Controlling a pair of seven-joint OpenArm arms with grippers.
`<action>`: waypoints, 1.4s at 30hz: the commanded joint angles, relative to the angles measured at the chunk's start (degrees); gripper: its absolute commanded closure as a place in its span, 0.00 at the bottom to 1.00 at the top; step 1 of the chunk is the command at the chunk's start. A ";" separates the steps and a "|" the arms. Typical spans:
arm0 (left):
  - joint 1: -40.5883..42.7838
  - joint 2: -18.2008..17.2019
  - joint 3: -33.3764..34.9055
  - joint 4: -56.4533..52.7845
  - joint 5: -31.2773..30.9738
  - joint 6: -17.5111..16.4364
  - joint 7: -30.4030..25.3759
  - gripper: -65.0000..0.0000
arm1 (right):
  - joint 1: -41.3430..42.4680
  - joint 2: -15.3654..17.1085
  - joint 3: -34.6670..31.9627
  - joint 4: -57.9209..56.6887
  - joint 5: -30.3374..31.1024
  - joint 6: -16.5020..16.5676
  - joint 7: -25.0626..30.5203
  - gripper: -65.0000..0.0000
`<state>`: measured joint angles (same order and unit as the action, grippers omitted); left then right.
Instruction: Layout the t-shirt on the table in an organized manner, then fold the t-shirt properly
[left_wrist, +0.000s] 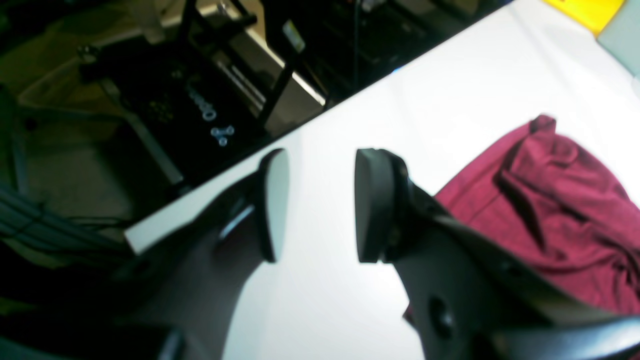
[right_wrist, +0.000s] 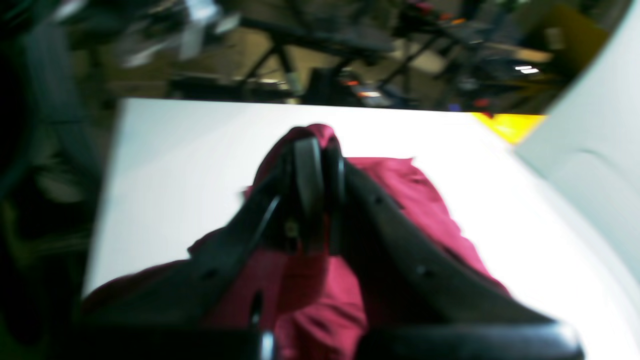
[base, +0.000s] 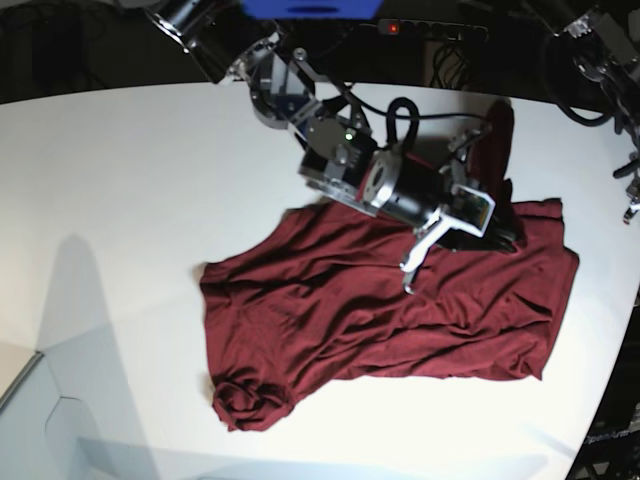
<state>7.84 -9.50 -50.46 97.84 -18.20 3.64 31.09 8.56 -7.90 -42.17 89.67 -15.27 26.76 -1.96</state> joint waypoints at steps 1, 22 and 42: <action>0.30 -0.31 0.39 1.19 0.13 0.10 -1.68 0.66 | 1.07 -1.10 0.46 0.49 0.72 -0.43 1.82 1.00; 14.98 12.79 32.21 -1.62 0.66 0.18 -2.30 0.66 | -1.92 -1.10 3.18 -3.65 0.72 -0.43 1.91 1.00; 16.12 7.69 36.08 1.37 0.66 0.10 -2.21 0.67 | -2.01 -1.10 2.83 -1.62 0.72 -0.35 2.26 0.45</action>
<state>23.81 -1.78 -14.24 98.61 -17.47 4.03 29.67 5.67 -8.14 -39.27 86.72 -15.25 26.72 -1.83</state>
